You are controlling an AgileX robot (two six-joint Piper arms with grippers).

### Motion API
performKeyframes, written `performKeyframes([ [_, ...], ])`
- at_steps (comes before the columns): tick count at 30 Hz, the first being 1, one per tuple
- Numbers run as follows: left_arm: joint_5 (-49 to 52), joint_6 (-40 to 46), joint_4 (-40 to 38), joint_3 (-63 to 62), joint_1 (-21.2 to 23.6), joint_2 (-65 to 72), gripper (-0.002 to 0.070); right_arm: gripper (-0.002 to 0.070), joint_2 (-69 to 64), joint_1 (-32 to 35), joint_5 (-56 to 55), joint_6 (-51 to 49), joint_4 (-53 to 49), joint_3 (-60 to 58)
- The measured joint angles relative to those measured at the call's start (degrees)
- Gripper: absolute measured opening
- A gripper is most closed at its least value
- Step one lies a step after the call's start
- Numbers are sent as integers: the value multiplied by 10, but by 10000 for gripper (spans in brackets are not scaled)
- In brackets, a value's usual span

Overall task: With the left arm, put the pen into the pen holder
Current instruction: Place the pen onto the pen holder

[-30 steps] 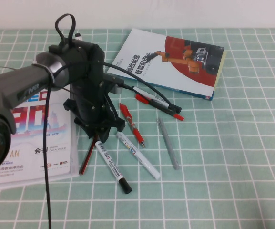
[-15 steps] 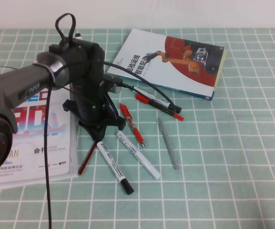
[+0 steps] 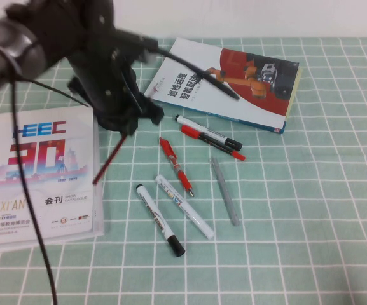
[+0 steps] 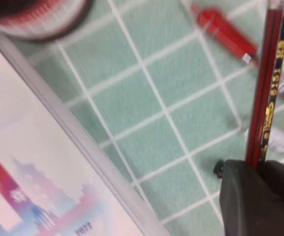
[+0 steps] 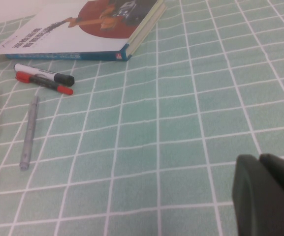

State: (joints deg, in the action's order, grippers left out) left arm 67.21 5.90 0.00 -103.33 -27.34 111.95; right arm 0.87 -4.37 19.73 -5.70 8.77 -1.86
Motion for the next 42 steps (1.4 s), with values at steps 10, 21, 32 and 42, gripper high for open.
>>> performKeyframes([
  [10, -171, 23, -29, 0, 0, -96, 22, -20, 0, 0, 0, 0, 0, 0],
  [21, -353, 48, -35, 62, 0, -102, 22, -20, 0, 0, 0, 0, 0, 0],
  [32, -572, 49, -43, 182, 16, -102, 22, -20, 0, 0, 0, 0, 0, 0],
  [42, -852, 46, -48, 261, 42, -81, 22, -20, 0, 0, 0, 0, 0, 0],
])
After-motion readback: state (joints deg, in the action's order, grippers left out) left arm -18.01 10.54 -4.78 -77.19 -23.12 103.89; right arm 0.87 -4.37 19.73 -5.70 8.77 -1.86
